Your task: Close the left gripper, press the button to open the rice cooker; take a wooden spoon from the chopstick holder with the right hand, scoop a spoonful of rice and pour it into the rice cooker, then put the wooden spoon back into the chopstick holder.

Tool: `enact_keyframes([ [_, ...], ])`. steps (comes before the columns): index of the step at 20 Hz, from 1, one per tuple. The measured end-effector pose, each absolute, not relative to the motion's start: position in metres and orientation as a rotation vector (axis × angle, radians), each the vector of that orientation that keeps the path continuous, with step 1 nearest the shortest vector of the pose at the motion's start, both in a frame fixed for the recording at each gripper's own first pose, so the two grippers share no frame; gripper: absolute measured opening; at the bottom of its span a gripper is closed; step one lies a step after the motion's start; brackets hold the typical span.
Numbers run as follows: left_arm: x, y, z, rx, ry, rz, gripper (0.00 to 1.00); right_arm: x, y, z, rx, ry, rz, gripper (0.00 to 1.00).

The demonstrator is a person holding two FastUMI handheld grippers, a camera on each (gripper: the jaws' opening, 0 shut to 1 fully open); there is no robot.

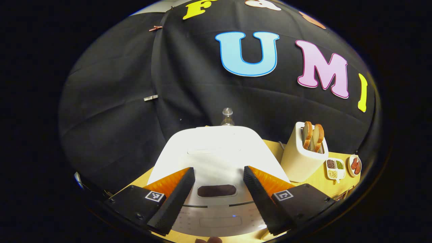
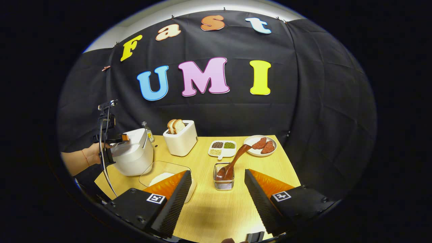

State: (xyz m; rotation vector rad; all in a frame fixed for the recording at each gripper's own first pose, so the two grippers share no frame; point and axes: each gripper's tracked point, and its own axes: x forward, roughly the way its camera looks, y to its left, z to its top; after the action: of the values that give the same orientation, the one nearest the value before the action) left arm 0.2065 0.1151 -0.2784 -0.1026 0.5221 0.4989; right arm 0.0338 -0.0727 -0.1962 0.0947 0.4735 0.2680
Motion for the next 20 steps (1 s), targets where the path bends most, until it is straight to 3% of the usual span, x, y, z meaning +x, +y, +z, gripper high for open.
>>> enact_keyframes([
  [20,0.207,0.112,-0.284,-0.089,0.497,0.545,1.0,0.073,-0.071,-0.214,0.087,0.447,0.392,0.99],
])
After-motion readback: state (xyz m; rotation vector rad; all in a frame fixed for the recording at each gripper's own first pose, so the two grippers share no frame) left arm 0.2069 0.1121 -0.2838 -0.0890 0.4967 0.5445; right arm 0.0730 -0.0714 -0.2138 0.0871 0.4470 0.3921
